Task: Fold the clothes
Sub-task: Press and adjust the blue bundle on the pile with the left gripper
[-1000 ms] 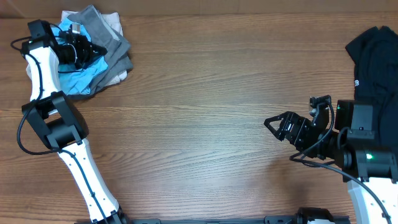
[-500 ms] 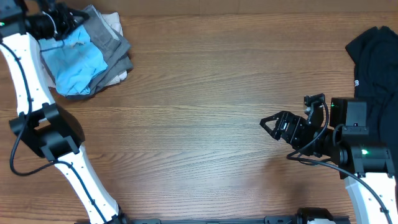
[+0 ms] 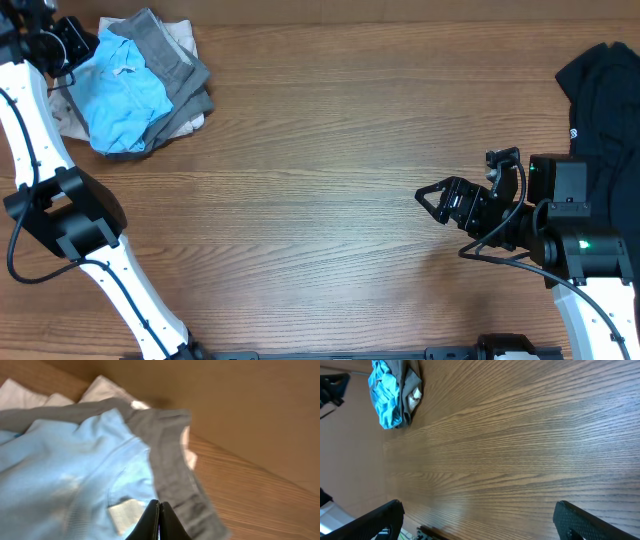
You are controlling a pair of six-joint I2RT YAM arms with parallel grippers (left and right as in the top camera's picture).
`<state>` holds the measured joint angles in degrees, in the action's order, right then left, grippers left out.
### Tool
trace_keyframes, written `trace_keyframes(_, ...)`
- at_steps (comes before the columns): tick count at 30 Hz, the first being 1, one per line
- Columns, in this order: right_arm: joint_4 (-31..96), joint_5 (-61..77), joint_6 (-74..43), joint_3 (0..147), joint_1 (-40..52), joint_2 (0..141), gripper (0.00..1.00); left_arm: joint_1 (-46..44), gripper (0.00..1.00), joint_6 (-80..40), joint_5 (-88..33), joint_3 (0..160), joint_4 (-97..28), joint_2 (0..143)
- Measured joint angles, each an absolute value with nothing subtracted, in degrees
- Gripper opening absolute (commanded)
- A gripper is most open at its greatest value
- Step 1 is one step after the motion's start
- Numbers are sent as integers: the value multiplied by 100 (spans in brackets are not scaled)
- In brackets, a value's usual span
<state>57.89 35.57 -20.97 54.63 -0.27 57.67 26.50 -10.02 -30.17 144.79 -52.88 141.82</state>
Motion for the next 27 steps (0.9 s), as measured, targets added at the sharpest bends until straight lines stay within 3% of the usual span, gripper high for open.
trace_keyframes(11,5767,3555,-2099,5465,-27,5767,100,2731,4,-1039,-3339,14464,-5127,15430)
trace_keyframes(27,5817,3673,-2099,5465,-27,5767,100,3107,4,-1468,-5537,14464,-5341,15015)
